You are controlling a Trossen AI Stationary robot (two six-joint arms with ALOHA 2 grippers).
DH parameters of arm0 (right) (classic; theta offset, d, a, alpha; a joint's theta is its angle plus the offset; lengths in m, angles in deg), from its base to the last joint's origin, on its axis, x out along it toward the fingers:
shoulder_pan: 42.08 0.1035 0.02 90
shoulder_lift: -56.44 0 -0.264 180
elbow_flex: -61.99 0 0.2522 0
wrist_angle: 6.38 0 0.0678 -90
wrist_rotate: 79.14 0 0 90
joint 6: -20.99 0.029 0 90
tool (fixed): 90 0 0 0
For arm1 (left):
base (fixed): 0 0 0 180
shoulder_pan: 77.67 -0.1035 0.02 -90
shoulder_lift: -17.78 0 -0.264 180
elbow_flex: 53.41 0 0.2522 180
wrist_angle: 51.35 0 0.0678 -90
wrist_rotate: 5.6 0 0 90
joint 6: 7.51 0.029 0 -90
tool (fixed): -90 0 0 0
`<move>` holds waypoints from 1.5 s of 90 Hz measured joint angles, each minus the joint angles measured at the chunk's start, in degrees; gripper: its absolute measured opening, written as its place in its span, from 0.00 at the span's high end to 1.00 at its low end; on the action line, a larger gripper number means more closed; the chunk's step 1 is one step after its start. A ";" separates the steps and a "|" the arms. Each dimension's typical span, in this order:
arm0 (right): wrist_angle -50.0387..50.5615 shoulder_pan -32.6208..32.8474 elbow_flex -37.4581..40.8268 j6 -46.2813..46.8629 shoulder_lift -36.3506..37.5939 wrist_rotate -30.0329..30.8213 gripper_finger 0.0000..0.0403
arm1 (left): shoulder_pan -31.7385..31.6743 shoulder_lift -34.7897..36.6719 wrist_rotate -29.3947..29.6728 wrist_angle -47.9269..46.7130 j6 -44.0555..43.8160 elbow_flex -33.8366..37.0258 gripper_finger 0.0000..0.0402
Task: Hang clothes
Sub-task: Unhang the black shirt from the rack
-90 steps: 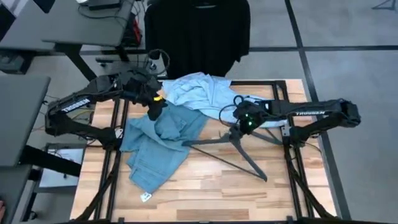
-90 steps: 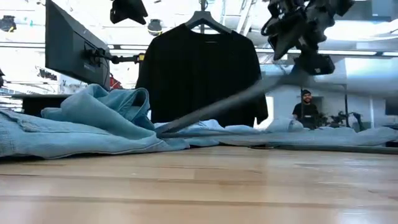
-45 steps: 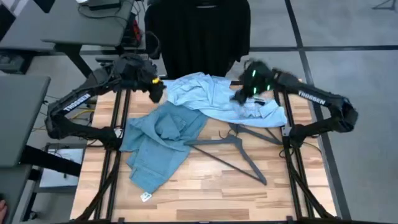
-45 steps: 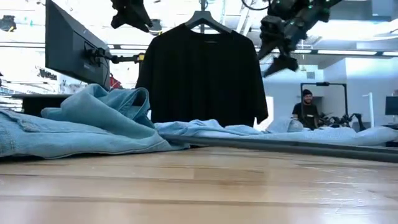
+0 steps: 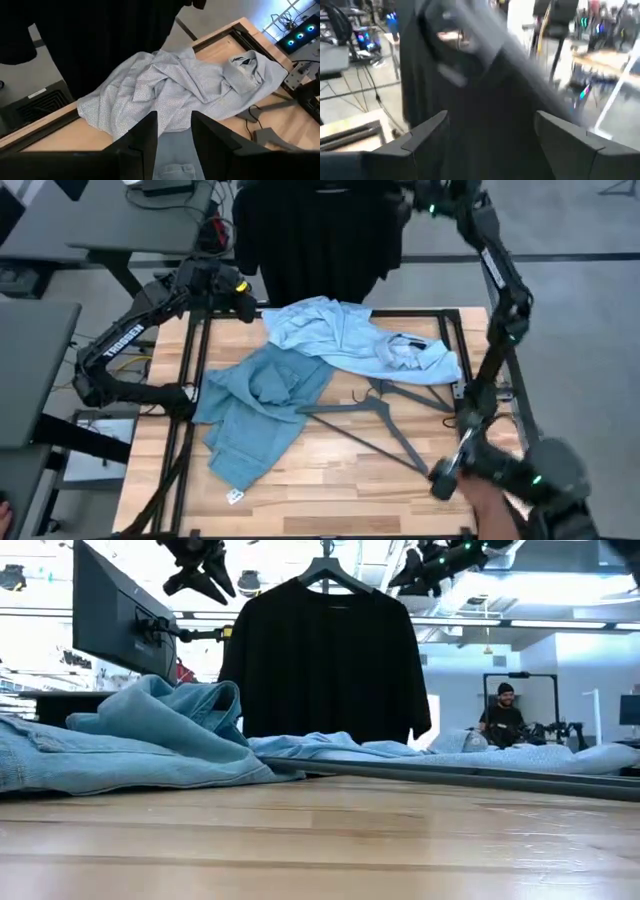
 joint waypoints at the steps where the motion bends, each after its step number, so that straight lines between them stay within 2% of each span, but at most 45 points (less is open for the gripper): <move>1: 0.08 -0.29 -1.05 -0.03 -0.56 -0.37 0.31 | 0.05 -0.09 0.03 -0.03 -0.12 0.00 0.75; 5: -2.06 -1.27 -2.47 -0.02 -1.85 -1.65 0.31 | 0.28 -0.37 0.02 -0.09 -0.49 0.02 0.75; 15: -7.55 -3.70 0.92 0.37 -2.64 -2.37 0.32 | 0.81 -1.11 -0.01 -0.01 -1.73 0.02 0.75; 31: -5.27 -4.20 1.07 -0.43 -5.87 -6.34 0.32 | 1.89 -2.74 0.02 -0.10 -2.96 0.02 0.75; 39: -3.32 -3.37 1.10 -1.19 -7.07 -10.23 0.32 | 2.17 -3.32 -0.07 -0.19 -2.65 0.02 0.75; 58: -3.26 -0.25 1.05 -2.68 -6.76 -14.71 0.32 | 2.26 -4.08 0.08 -1.11 -1.36 0.02 0.75; 116: -1.80 5.42 1.07 -3.97 -5.55 -14.65 0.33 | 2.28 -4.21 0.06 -1.53 0.49 0.04 0.75; 126: -2.11 6.51 1.07 -4.31 -5.55 -14.44 0.41 | 2.28 -4.21 0.06 -1.53 0.51 0.04 0.75; 135: -2.39 6.76 1.07 -4.83 -5.55 -14.11 0.61 | 2.28 -4.21 0.06 -1.45 0.49 0.04 0.75</move>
